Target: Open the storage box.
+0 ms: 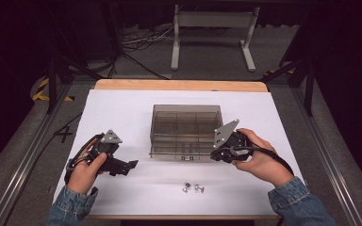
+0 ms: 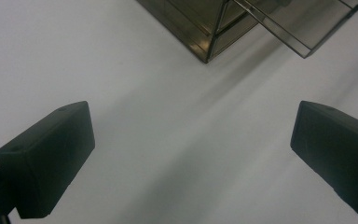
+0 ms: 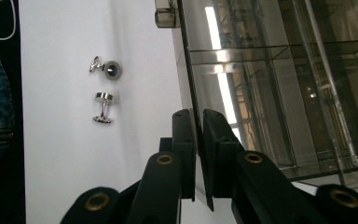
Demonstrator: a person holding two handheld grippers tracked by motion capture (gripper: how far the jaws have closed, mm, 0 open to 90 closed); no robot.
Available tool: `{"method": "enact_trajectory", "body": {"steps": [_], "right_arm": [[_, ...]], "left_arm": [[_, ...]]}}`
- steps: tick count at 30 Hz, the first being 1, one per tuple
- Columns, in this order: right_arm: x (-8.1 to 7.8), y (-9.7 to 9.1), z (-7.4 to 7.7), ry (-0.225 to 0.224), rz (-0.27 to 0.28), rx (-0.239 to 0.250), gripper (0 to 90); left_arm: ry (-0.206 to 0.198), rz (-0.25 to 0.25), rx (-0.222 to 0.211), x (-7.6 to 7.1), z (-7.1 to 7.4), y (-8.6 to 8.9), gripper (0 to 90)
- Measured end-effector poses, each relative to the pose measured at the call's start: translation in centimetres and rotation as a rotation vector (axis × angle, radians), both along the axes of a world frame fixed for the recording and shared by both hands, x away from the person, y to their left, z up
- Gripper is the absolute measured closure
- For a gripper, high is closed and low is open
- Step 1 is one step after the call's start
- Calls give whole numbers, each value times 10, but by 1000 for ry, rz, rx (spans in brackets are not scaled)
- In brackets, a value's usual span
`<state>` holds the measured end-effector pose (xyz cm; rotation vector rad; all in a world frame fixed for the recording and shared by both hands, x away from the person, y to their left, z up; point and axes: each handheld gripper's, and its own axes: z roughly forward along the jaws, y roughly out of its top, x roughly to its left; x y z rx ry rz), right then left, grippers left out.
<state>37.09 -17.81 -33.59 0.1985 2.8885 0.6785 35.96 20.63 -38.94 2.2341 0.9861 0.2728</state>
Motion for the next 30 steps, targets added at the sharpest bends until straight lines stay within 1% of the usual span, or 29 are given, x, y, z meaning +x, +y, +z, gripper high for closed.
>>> {"method": "enact_trajectory", "body": {"steps": [2, 8, 9, 12, 19, 25, 30], "right_arm": [[-1, 0, 0, -3, 4, -8, 840], [-6, -2, -1, -6, 14, -4, 840], [-7, -2, -1, -7, 15, -10, 841], [-9, -1, -2, -11, 15, -5, 843], [-14, 1, -4, -16, 20, -11, 853], [-15, 0, -5, -13, 26, -18, 850], [-14, 0, -7, -21, 24, -18, 850]], "left_arm": [[3, 4, -2, 0, 0, 0, 4], [3, 1, 0, 0, 0, 0, 3], [3, 1, 0, 0, 0, 0, 4], [4, 4, -1, 0, 0, 0, 4], [4, 2, -1, 0, 0, 0, 3], [4, 4, -2, 0, -1, 1, 3], [5, 2, 0, 0, -1, 0, 3]]}}
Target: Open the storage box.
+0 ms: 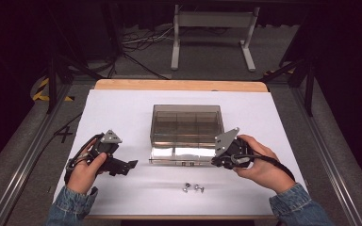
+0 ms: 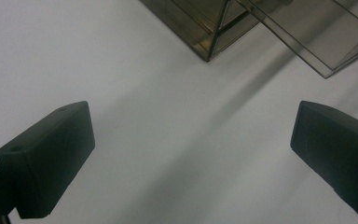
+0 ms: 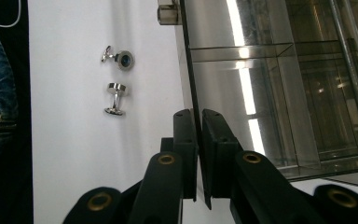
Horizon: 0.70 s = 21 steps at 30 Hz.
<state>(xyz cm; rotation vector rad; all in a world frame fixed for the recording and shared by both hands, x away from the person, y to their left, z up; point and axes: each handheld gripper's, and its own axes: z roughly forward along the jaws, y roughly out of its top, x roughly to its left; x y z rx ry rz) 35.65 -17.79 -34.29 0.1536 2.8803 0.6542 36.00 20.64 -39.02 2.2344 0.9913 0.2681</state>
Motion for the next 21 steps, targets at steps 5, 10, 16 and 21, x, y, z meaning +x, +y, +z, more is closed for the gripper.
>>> {"method": "enact_trajectory", "body": {"steps": [5, 10, 16, 21], "right_arm": [[0, 2, -4, -3, -8, -11, 853], [-1, 1, 0, -2, -30, 19, 797], [-7, 0, 10, 20, -93, 83, 695], [-16, 1, 18, 56, -157, 156, 644]], "left_arm": [[-1, 3, -3, 0, 0, 1, 3], [1, 2, -3, 1, 0, 1, 4], [4, 4, -9, 2, 0, 1, 3], [5, -1, -8, 3, 0, 0, 4]]}}
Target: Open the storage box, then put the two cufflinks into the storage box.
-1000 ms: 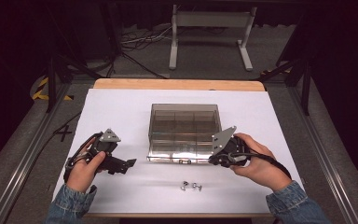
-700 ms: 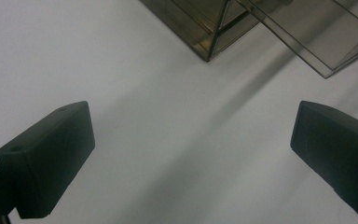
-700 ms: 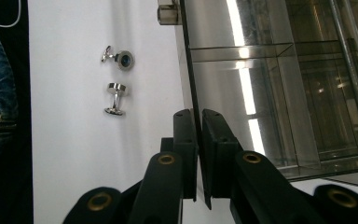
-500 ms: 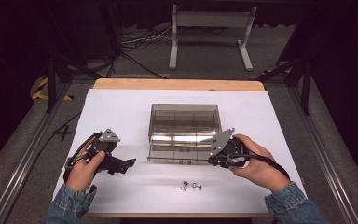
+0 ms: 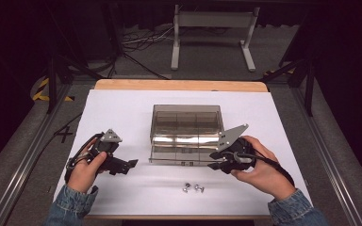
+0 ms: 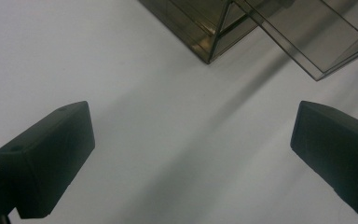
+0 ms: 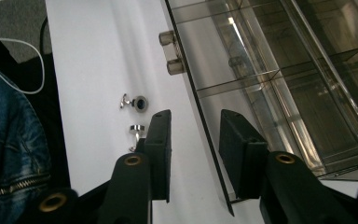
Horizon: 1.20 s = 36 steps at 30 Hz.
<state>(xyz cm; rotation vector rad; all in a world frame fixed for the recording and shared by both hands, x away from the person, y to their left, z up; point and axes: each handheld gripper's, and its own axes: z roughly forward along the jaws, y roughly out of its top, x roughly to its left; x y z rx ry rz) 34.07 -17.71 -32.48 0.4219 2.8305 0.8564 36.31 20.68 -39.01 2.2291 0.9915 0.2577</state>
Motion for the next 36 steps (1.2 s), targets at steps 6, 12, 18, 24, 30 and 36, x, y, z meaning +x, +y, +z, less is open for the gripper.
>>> {"method": "enact_trajectory", "body": {"steps": [6, 12, 18, 24, 30, 36], "right_arm": [[-7, 2, 4, 3, -27, 28, 641], [-15, 3, 4, 22, -62, 67, 619], [-25, 4, -1, 31, -62, 117, 613], [-27, 12, -7, 45, -48, 111, 603], [-28, 26, -22, 67, -18, 83, 582], [-28, 33, -32, 91, -10, 60, 574]], "left_arm": [[0, 0, 0, 0, 0, -1, 4], [-6, -1, -1, 0, 1, -1, 4], [-4, -4, 3, -1, 1, 0, 4], [-8, -4, 9, -2, 1, 0, 4], [-10, 2, 6, -3, 1, 0, 4], [-9, 0, 7, -4, 1, 2, 4]]}}
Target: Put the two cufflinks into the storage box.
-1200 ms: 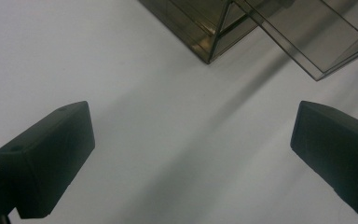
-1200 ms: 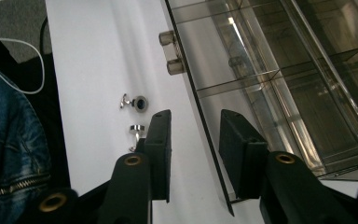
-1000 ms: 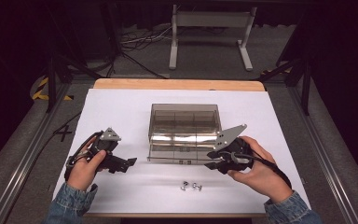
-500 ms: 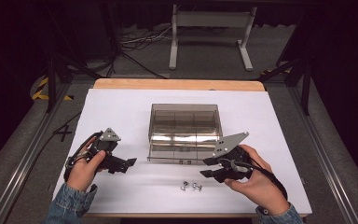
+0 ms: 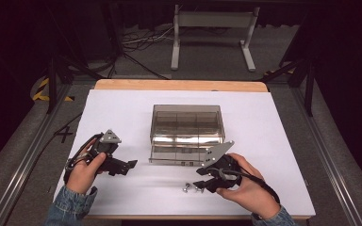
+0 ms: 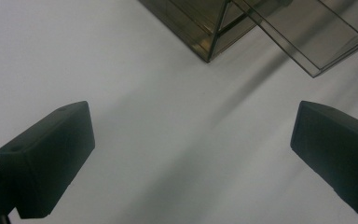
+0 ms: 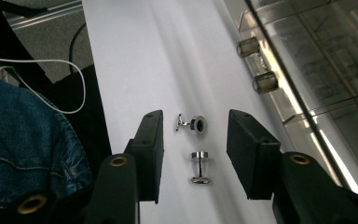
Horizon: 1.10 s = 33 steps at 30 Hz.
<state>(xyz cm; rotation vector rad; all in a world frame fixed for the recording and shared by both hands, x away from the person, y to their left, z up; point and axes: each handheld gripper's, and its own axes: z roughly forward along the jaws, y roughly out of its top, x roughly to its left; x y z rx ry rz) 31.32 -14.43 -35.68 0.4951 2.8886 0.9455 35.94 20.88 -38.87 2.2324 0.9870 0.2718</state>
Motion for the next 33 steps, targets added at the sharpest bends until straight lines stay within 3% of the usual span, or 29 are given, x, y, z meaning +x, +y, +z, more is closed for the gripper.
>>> {"method": "enact_trajectory", "body": {"steps": [22, 25, 33], "right_arm": [[7, 12, -34, 66, 18, -106, 575], [9, 14, -41, 92, 26, -115, 576], [12, 15, -49, 91, 18, -144, 587]], "left_arm": [[8, -3, 4, 0, -2, 0, 4], [8, -2, 4, 0, -2, 0, 4], [9, -5, 5, 0, -2, 0, 4]]}}
